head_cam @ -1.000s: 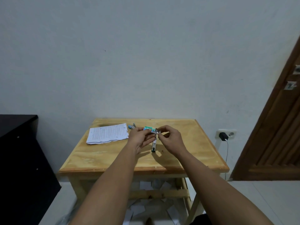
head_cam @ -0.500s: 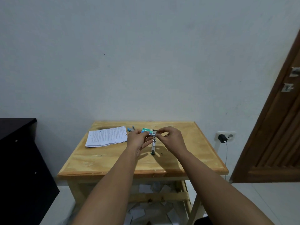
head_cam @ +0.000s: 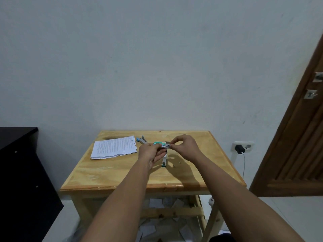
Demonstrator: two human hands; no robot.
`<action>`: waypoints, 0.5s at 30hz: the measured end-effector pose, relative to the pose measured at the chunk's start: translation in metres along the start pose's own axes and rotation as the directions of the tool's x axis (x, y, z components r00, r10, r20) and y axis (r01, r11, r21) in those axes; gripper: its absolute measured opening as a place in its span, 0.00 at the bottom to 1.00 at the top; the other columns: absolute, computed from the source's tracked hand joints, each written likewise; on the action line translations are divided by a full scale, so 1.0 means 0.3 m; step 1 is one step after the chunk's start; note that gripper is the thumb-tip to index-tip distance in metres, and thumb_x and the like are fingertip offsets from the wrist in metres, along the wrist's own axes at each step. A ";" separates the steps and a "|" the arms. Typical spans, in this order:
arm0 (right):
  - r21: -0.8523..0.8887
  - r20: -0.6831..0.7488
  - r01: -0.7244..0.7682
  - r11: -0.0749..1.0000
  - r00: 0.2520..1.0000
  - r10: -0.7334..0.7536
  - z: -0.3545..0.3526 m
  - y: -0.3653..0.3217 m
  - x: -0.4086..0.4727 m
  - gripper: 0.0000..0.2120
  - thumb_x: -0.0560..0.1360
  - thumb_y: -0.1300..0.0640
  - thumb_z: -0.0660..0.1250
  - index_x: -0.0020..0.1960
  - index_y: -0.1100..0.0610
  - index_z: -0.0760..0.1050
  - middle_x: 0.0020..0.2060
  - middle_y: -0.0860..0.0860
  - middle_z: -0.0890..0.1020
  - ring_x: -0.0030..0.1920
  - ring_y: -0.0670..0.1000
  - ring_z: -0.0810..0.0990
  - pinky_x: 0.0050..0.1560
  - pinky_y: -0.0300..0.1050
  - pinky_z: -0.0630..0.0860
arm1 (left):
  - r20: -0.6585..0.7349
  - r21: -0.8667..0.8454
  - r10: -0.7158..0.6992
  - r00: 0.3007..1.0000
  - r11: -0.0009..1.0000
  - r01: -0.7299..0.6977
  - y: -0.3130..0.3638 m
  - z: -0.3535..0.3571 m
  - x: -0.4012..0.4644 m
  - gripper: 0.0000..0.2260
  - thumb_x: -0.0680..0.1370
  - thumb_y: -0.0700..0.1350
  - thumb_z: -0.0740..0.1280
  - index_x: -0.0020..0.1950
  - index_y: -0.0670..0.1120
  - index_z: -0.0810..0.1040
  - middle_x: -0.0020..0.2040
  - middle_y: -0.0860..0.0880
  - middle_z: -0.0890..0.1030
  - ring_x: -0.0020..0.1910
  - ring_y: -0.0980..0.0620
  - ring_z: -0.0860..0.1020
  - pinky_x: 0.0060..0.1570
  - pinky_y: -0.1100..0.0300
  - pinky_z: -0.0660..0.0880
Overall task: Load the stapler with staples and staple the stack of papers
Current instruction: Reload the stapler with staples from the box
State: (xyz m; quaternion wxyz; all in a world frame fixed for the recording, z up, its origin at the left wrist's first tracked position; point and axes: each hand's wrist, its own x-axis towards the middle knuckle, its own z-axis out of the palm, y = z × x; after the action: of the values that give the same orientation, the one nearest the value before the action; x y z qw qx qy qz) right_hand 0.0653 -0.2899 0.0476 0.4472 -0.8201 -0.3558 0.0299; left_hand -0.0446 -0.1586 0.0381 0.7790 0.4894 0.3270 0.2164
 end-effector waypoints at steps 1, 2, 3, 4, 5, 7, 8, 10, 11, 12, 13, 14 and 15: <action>-0.012 0.000 0.005 1.000 1.000 -0.005 -0.002 0.001 -0.002 0.07 0.74 0.52 0.77 0.40 0.43 0.83 0.51 0.49 0.83 0.55 0.50 0.80 0.51 0.43 0.70 | 0.002 0.000 -0.005 1.000 1.000 0.005 0.000 0.001 -0.001 0.05 0.82 0.35 0.69 0.57 0.36 0.78 0.45 0.37 0.87 0.37 0.48 0.88 0.37 0.56 0.86; -0.022 -0.002 0.009 1.000 1.000 -0.009 -0.003 0.002 -0.005 0.07 0.74 0.52 0.77 0.40 0.43 0.82 0.51 0.49 0.82 0.54 0.50 0.79 0.51 0.43 0.70 | 0.004 0.002 -0.012 1.000 1.000 0.012 -0.002 0.003 0.000 0.04 0.82 0.35 0.69 0.57 0.36 0.78 0.45 0.36 0.87 0.38 0.48 0.88 0.37 0.55 0.86; -0.032 -0.002 0.015 0.999 1.000 -0.015 -0.003 0.003 -0.007 0.08 0.74 0.52 0.77 0.40 0.42 0.81 0.52 0.48 0.81 0.52 0.50 0.79 0.50 0.43 0.70 | 0.008 0.007 -0.020 1.000 1.000 0.020 -0.005 0.007 0.001 0.05 0.82 0.35 0.69 0.57 0.35 0.78 0.46 0.36 0.87 0.38 0.48 0.87 0.37 0.55 0.86; -0.038 -0.002 0.020 0.999 1.000 -0.020 -0.002 0.003 -0.009 0.09 0.74 0.53 0.76 0.39 0.41 0.81 0.51 0.48 0.80 0.50 0.49 0.79 0.49 0.42 0.70 | 0.010 0.011 -0.028 1.000 1.000 0.028 -0.008 0.011 0.002 0.05 0.82 0.35 0.69 0.57 0.34 0.78 0.47 0.35 0.87 0.38 0.47 0.87 0.37 0.55 0.86; -0.039 -0.007 0.028 0.999 1.000 -0.029 -0.002 0.003 -0.009 0.10 0.74 0.53 0.76 0.38 0.41 0.80 0.51 0.47 0.80 0.47 0.49 0.79 0.48 0.42 0.70 | 0.011 0.013 -0.034 0.999 0.999 0.034 -0.011 0.014 0.002 0.05 0.82 0.34 0.68 0.57 0.34 0.78 0.49 0.34 0.87 0.38 0.47 0.87 0.37 0.55 0.86; -0.009 -0.016 0.028 1.000 0.999 -0.028 -0.002 0.003 -0.006 0.08 0.72 0.54 0.75 0.38 0.43 0.81 0.50 0.46 0.81 0.44 0.48 0.80 0.47 0.42 0.72 | 0.011 0.003 -0.044 0.999 0.999 0.044 -0.017 0.021 0.007 0.06 0.82 0.34 0.68 0.56 0.32 0.79 0.50 0.33 0.86 0.40 0.46 0.86 0.37 0.54 0.86; 0.016 -0.017 0.017 1.000 1.000 -0.017 -0.003 0.002 -0.002 0.06 0.72 0.54 0.74 0.38 0.44 0.81 0.49 0.46 0.83 0.43 0.48 0.80 0.47 0.42 0.72 | 0.014 -0.007 -0.051 0.999 0.999 0.051 -0.020 0.023 0.010 0.05 0.82 0.34 0.69 0.55 0.32 0.79 0.49 0.34 0.86 0.40 0.46 0.86 0.37 0.54 0.86; 0.087 -0.012 -0.014 0.996 1.000 0.015 -0.005 -0.006 0.007 0.06 0.72 0.56 0.73 0.37 0.48 0.81 0.46 0.46 0.85 0.43 0.47 0.80 0.47 0.43 0.74 | 0.025 -0.033 -0.071 0.997 0.997 0.071 -0.024 0.024 0.013 0.03 0.82 0.34 0.69 0.52 0.33 0.80 0.45 0.36 0.86 0.37 0.47 0.86 0.37 0.54 0.86; 0.137 -0.007 -0.039 0.990 0.999 0.040 -0.008 -0.013 0.012 0.06 0.73 0.58 0.72 0.37 0.50 0.81 0.43 0.46 0.85 0.43 0.47 0.80 0.47 0.44 0.75 | 0.029 -0.044 -0.081 0.996 0.996 0.083 -0.026 0.023 0.014 0.03 0.82 0.34 0.69 0.52 0.33 0.80 0.44 0.36 0.86 0.36 0.47 0.86 0.37 0.54 0.86; 0.191 0.004 -0.068 0.979 0.998 0.069 -0.012 -0.019 0.015 0.06 0.74 0.60 0.72 0.38 0.53 0.81 0.41 0.48 0.84 0.43 0.48 0.80 0.46 0.45 0.76 | 0.030 -0.053 -0.090 0.996 0.994 0.091 -0.027 0.023 0.017 0.03 0.82 0.34 0.69 0.51 0.33 0.80 0.43 0.36 0.86 0.37 0.47 0.86 0.37 0.53 0.86; 0.251 0.020 -0.102 0.963 0.995 0.100 -0.018 -0.026 0.017 0.06 0.75 0.61 0.71 0.39 0.56 0.80 0.40 0.49 0.83 0.42 0.50 0.80 0.44 0.46 0.76 | 0.031 -0.057 -0.094 0.995 0.994 0.096 -0.029 0.021 0.020 0.03 0.82 0.34 0.68 0.52 0.33 0.80 0.44 0.36 0.85 0.38 0.46 0.86 0.38 0.53 0.86; 0.314 0.038 -0.139 0.939 0.990 0.134 -0.025 -0.031 0.019 0.06 0.76 0.62 0.71 0.40 0.58 0.80 0.40 0.51 0.82 0.42 0.51 0.79 0.43 0.47 0.76 | 0.032 -0.059 -0.095 0.995 0.994 0.097 -0.028 0.020 0.022 0.04 0.82 0.34 0.68 0.52 0.33 0.79 0.45 0.36 0.85 0.40 0.45 0.86 0.38 0.52 0.86; 0.374 0.054 -0.175 0.911 0.985 0.167 -0.033 -0.032 0.020 0.05 0.77 0.62 0.71 0.41 0.59 0.80 0.40 0.52 0.82 0.42 0.52 0.78 0.42 0.47 0.76 | 0.034 -0.062 -0.095 0.995 0.993 0.097 -0.027 0.019 0.024 0.04 0.82 0.34 0.68 0.53 0.33 0.79 0.47 0.35 0.85 0.41 0.45 0.86 0.39 0.52 0.86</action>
State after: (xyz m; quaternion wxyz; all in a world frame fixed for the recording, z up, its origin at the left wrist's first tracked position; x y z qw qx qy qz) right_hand 0.0681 -0.2898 0.0623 0.5883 -0.7464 -0.2751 0.1452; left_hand -0.0354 -0.1608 0.0305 0.8084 0.4515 0.3311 0.1815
